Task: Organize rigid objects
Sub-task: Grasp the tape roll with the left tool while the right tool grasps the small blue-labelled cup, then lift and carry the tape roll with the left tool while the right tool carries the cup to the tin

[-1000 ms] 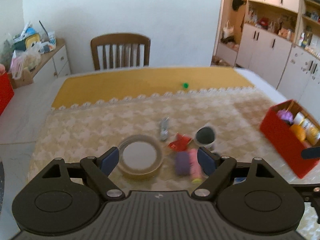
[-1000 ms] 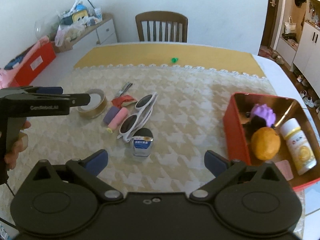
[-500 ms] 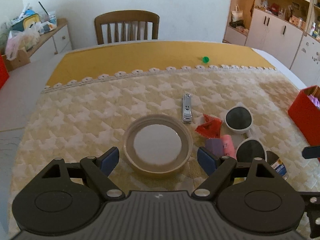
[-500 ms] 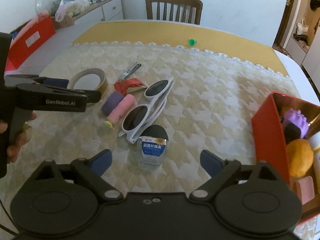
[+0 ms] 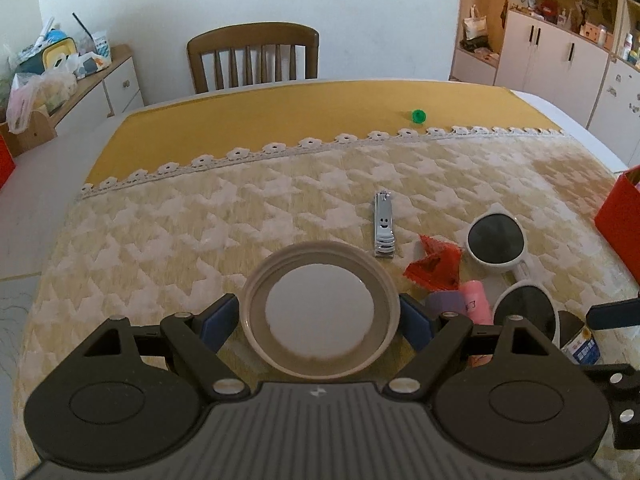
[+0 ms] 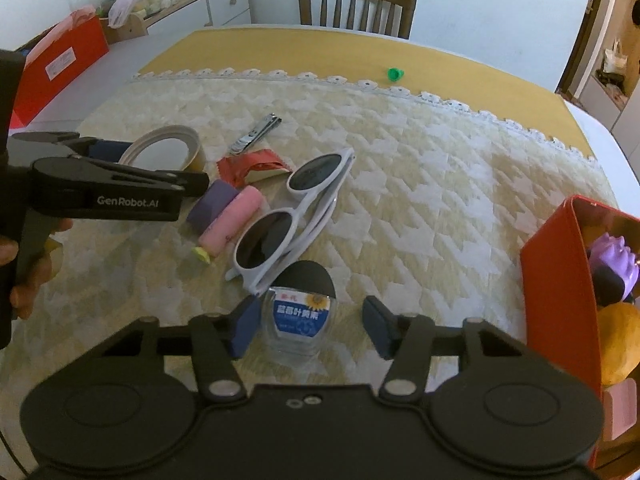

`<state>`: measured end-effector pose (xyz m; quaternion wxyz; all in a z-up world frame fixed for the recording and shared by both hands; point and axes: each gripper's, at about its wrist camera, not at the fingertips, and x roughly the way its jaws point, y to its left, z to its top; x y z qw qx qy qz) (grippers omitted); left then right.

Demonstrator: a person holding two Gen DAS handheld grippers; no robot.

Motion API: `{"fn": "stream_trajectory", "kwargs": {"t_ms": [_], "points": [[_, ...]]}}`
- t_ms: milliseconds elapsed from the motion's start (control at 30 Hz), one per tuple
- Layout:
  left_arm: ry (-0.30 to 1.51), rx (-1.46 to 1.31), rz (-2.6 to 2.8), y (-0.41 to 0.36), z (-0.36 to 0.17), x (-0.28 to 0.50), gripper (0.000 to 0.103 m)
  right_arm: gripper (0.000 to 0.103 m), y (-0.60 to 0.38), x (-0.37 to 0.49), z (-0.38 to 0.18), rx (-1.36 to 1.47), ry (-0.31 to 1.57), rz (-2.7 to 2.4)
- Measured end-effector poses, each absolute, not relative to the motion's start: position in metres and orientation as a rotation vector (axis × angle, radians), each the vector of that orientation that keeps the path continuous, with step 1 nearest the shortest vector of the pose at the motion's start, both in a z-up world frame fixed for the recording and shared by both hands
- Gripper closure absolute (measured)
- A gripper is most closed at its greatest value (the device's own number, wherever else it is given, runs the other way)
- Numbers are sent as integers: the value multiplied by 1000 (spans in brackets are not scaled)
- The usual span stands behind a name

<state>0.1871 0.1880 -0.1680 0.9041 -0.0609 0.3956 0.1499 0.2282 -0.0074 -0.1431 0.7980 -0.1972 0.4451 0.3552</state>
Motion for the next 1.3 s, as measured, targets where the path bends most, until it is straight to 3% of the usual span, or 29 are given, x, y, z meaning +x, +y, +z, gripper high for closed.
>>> {"fn": "stream_trajectory", "kwargs": {"t_ms": [67, 200, 767, 1300], "points": [[815, -124, 311, 188, -168, 187, 26, 52, -8, 229, -143, -423, 951, 764], [815, -115, 314, 186, -167, 187, 26, 64, -7, 229, -142, -425, 943, 763], [795, -100, 280, 165, -133, 167, 26, 64, -35, 214, -112, -372, 907, 752], [781, -66, 140, 90, -80, 157, 26, 64, -107, 205, -59, -315, 826, 721]]}}
